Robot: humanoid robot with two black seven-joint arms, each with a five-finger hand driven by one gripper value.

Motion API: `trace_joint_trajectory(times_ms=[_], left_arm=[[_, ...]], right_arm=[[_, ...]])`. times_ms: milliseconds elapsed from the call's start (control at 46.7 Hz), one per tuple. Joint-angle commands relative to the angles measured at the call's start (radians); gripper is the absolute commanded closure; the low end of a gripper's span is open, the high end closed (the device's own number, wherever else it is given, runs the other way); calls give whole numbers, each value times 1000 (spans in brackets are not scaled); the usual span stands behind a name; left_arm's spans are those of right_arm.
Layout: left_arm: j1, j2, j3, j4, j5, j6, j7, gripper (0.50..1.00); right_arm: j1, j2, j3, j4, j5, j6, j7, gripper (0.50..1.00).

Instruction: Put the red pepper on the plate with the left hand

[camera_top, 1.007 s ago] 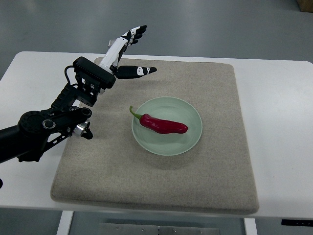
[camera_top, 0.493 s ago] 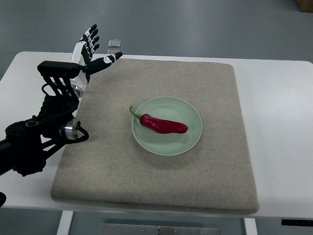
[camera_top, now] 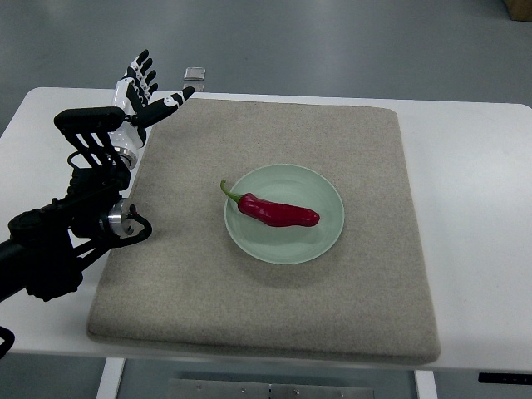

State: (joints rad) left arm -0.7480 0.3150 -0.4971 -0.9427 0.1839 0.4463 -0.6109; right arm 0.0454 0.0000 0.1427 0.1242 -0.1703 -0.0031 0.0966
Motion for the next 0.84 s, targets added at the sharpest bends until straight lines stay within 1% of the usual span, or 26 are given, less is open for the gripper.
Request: trace_joint_trajectory(times_ms=[0,150,321,450,664,814], left_arm=[[-1,-1,0,1,0,-3,0,504],[-2,-7,-1,30,-9,-29,0,504],[-10,-8,0,88,-56,-98,0,504],[-14,-14,-11,117,-73,-132,0,504],[-36,-42,-57,162,-72,-138,0,504],[-47,-62,-60,197,-70,-150,0,504]], right_arm=[[-1,0,0,0,0,0,0,568],[-1,0,0,0,0,0,0,568],[1,0,2,0,2,0,0,568],[-1,0,2,9,-1,11,0,568],[1,0,2,3,2,2,0,568],[1,0,2,12,0,11,0,568]])
